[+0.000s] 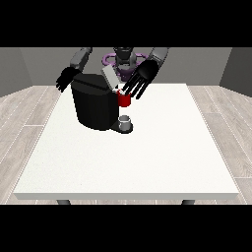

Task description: Insert the coffee pod into the coffee machine and close the lid

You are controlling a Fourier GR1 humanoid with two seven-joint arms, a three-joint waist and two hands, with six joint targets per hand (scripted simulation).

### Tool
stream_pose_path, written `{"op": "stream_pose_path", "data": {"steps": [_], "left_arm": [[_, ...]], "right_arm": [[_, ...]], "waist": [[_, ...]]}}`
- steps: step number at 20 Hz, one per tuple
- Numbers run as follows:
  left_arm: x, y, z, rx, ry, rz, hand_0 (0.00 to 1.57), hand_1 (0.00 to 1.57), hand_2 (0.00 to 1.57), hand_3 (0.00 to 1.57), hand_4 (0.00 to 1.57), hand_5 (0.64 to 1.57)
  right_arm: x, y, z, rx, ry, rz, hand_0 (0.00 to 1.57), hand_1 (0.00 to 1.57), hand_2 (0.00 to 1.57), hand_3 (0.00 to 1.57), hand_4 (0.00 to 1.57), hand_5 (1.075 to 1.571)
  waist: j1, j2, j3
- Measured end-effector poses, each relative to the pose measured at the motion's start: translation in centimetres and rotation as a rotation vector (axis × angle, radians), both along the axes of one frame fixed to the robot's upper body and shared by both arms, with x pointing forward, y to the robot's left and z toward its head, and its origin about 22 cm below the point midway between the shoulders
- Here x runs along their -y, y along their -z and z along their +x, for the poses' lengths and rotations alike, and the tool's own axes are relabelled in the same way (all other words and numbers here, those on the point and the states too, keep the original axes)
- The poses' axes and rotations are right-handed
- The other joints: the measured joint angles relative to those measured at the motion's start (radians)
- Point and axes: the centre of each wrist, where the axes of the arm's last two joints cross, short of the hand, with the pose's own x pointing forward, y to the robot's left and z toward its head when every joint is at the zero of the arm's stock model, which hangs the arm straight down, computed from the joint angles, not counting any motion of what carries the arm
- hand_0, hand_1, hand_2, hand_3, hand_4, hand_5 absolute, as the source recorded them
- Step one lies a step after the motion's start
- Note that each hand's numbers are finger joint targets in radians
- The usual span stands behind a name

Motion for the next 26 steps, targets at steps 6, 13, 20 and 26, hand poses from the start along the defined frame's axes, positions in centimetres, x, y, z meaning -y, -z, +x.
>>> {"op": "stream_pose_path", "data": {"steps": [6,13,20,26], "left_arm": [[-0.3,0.9,-0.2,-0.021,0.001,-0.002,0.00,0.00,0.00,0.00,0.00,1.571],[-0.1,4.8,-0.7,-0.101,0.017,-0.119,0.00,0.00,0.00,0.00,0.00,1.571],[0.2,12.6,-2.4,-0.206,0.005,-0.547,0.00,0.00,0.00,0.00,0.00,1.571],[0.4,18.5,-5.0,-0.300,-0.015,-0.762,0.00,0.00,0.00,0.00,0.14,1.571]], "right_arm": [[-0.1,0.8,-0.5,-0.020,0.015,0.006,0.00,0.00,0.00,0.00,0.43,1.571],[1.0,2.9,-2.1,-0.083,0.057,0.034,0.00,0.00,0.00,0.00,0.42,1.571],[2.8,4.6,-4.4,-0.144,0.093,0.032,0.00,0.00,0.00,0.00,0.43,1.571],[4.6,3.8,-4.8,-0.158,0.058,-0.020,0.00,0.00,0.00,0.00,0.29,1.571]], "waist": [[0.024,-0.037,-0.0004],[0.073,-0.136,-0.0008],[0.145,-0.278,-0.0018],[0.222,-0.390,-0.0013]]}}
